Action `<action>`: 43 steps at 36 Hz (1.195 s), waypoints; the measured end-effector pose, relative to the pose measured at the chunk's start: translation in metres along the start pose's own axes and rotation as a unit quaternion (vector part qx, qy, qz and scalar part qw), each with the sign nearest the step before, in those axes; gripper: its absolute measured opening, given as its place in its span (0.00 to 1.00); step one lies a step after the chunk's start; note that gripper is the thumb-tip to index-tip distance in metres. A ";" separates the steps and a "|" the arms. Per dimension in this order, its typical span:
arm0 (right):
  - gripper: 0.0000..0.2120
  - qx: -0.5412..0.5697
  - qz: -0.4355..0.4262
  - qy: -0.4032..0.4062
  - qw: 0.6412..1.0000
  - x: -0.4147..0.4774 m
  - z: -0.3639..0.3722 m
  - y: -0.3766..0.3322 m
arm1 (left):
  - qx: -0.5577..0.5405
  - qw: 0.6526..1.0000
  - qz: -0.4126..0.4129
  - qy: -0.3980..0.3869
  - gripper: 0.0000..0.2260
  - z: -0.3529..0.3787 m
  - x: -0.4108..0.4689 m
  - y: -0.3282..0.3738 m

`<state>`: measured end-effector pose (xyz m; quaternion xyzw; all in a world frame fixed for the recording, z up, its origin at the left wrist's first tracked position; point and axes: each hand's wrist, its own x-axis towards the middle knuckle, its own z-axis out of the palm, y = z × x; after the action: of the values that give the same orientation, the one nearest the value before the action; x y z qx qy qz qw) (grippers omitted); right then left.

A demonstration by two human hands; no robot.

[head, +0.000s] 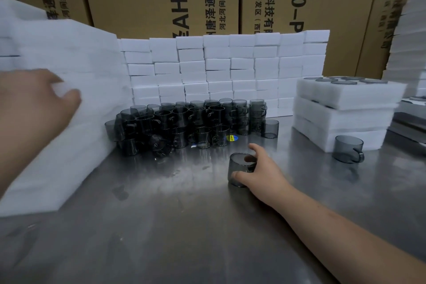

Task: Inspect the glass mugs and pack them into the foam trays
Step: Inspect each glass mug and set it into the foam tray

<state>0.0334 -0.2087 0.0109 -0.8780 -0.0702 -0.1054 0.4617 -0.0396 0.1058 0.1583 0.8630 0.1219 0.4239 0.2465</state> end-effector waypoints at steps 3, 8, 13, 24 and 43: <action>0.41 0.034 0.007 0.022 0.999 0.002 -0.001 0.001 | 0.117 0.990 0.073 0.023 0.24 0.001 -0.031 0.029; 0.41 0.090 0.009 0.105 0.990 0.004 -0.014 0.000 | 0.098 0.968 0.230 0.023 0.18 0.030 -0.100 0.069; 0.39 0.156 0.016 0.233 0.960 0.008 -0.033 0.004 | -0.020 0.959 0.273 -0.066 0.14 0.075 -0.119 0.053; 0.38 0.188 -0.023 0.319 0.929 0.007 -0.049 -0.002 | -0.199 0.928 0.170 -0.264 0.17 0.112 -0.112 -0.005; 0.42 0.203 -0.183 0.170 0.947 -0.036 -0.018 -0.042 | -0.209 0.924 0.131 -0.292 0.14 0.112 -0.127 0.001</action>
<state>-0.0129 -0.2013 0.0449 -0.7067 -0.1703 -0.3194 0.6079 -0.0291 0.0155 0.0153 0.8856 -0.1615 0.1974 0.3882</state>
